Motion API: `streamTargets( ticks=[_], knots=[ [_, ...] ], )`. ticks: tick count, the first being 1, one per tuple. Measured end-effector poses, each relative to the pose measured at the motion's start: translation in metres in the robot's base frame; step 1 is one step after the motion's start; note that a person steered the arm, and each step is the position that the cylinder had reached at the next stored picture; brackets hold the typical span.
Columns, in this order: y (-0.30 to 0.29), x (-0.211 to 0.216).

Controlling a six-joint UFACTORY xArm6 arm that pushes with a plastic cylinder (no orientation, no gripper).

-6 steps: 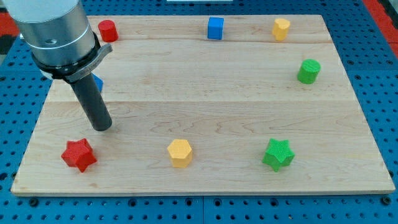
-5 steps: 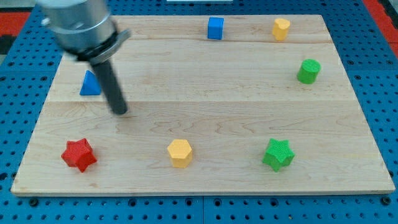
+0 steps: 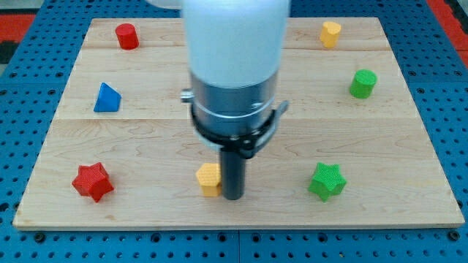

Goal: Move the yellow hexagon into the yellow heart

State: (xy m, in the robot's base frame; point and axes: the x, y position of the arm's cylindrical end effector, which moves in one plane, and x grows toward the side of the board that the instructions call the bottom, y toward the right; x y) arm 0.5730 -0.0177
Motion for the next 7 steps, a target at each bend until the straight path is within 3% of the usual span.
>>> streamTargets(
  ticks=[2, 3, 4, 7],
  knots=[
    [-0.01, -0.017],
    [-0.018, 0.002],
    [-0.044, -0.005],
    [-0.053, -0.117]
  ],
)
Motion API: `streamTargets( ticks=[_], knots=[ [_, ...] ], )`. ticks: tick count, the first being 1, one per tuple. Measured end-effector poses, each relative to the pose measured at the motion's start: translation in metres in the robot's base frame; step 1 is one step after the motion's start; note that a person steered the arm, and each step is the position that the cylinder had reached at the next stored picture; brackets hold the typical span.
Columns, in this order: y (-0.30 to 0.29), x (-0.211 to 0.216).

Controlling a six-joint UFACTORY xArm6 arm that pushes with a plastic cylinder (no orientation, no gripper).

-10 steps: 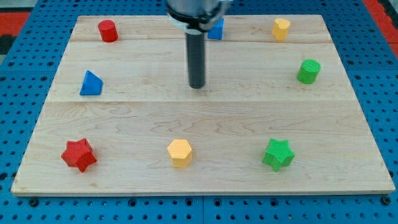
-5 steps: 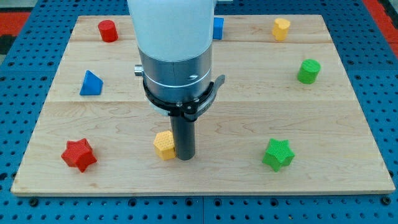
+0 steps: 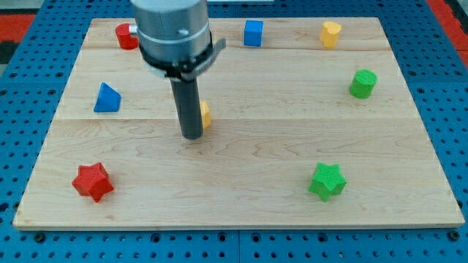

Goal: Move the yellow hexagon into the yellow heart

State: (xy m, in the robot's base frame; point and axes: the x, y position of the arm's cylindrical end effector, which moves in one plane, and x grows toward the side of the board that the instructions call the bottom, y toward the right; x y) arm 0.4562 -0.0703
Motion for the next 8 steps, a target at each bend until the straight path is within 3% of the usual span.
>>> streamTargets(
  ticks=[3, 6, 7, 8],
  knots=[
    [0.007, -0.115],
    [0.176, -0.177],
    [0.198, -0.192],
    [0.147, -0.178]
  ],
)
